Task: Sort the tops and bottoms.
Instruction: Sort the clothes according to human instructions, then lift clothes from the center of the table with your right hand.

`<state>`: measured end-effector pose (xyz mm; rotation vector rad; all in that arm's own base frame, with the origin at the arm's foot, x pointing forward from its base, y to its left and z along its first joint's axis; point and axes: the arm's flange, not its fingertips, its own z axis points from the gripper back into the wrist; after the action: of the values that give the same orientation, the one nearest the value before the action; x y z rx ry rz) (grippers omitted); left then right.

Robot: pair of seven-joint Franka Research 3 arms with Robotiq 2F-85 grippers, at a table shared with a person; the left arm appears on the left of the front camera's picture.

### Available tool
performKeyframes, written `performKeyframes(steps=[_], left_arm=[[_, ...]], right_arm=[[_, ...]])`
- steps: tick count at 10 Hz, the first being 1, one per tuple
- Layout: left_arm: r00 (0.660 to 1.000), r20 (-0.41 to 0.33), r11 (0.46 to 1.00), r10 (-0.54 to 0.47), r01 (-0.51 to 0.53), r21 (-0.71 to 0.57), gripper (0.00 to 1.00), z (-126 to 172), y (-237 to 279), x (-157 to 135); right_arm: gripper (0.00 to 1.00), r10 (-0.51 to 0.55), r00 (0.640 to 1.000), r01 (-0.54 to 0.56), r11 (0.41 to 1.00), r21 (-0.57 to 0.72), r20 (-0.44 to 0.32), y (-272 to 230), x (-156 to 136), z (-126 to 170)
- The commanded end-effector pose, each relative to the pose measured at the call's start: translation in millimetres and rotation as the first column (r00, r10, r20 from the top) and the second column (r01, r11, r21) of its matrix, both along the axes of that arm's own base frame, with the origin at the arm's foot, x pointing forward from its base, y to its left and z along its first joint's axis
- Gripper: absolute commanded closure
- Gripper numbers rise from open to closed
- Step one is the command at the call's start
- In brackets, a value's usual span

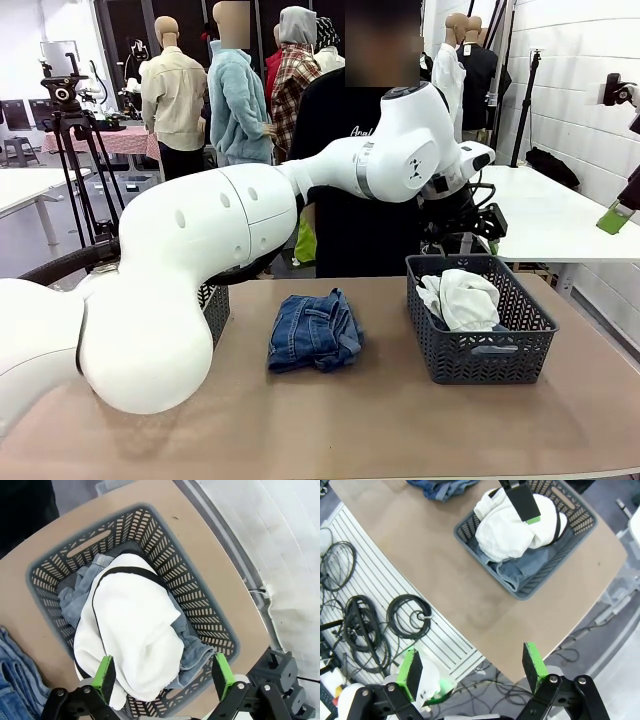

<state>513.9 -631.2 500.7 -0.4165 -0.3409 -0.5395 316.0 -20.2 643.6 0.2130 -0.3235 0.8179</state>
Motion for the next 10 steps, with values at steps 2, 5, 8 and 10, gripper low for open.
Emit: performKeyframes(steps=[2, 5, 8, 10], left_arm=[[1.0, -0.002, 1.0, -0.02, 0.02, 0.016, 0.0, -7.2, -2.5, -1.7], [1.0, -0.002, 1.0, -0.02, 0.02, 0.016, 0.0, -7.2, -2.5, -1.7], [1.0, -0.002, 1.0, -0.02, 0.02, 0.016, 0.0, -7.2, -2.5, -1.7], [1.0, -0.002, 1.0, -0.02, 0.02, 0.016, 0.0, -7.2, -2.5, -1.7]], right_arm=[[0.0, -0.011, 1.0, 0.011, 1.0, -0.01, 0.001, 0.6, 2.8, 0.9], [0.0, -0.011, 1.0, 0.011, 1.0, -0.01, 0.001, 0.6, 2.8, 0.9], [0.0, -0.011, 1.0, 0.011, 1.0, -0.01, 0.001, 0.6, 2.8, 0.9], [0.0, -0.011, 1.0, 0.011, 1.0, -0.01, 0.001, 0.6, 2.8, 0.9]])
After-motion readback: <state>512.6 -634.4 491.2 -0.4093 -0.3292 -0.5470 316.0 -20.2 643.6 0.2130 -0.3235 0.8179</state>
